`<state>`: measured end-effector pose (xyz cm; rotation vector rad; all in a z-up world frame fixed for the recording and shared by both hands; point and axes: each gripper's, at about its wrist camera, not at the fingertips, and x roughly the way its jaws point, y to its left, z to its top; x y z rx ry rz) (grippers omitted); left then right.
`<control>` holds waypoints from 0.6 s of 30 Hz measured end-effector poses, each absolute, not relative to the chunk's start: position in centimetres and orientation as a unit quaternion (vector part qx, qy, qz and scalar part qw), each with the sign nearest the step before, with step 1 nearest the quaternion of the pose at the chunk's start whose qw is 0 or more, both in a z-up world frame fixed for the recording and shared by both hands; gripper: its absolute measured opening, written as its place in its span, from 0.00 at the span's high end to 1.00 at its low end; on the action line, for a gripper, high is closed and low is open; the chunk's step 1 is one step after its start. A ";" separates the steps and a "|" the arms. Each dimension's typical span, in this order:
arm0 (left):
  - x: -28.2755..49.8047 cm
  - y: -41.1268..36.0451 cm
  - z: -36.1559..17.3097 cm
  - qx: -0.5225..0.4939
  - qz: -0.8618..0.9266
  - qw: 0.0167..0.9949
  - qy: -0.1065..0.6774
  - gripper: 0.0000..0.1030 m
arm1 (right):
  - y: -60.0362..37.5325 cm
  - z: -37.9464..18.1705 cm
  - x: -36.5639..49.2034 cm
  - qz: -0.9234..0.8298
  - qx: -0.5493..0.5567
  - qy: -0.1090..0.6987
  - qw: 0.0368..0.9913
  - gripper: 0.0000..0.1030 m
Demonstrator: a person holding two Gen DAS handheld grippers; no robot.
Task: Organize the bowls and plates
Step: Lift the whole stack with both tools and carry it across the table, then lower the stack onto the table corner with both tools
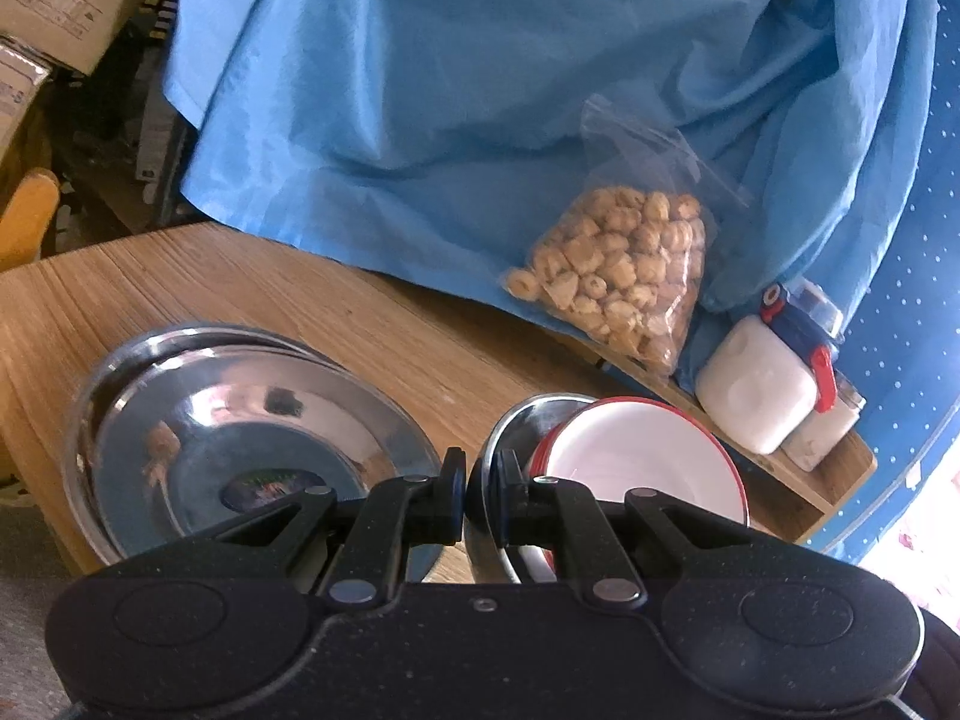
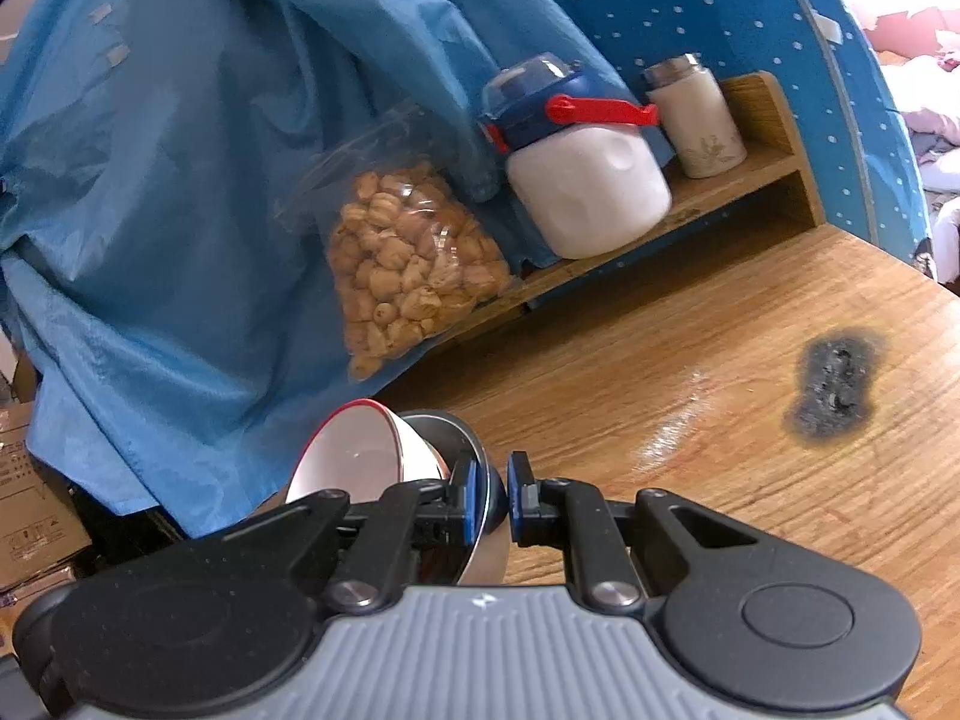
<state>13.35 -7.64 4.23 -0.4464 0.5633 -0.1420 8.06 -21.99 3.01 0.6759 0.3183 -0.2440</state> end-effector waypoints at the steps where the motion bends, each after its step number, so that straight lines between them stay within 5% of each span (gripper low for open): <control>1: 13.3 -7.4 4.4 -0.219 -0.066 0.934 0.274 0.92 | -21.8 3.2 8.2 -0.115 0.329 0.155 0.924 0.87; 18: 12.0 -0.8 5.1 -0.224 0.043 0.941 0.249 0.92 | -16.7 4.6 12.2 -0.008 0.311 0.184 0.932 0.87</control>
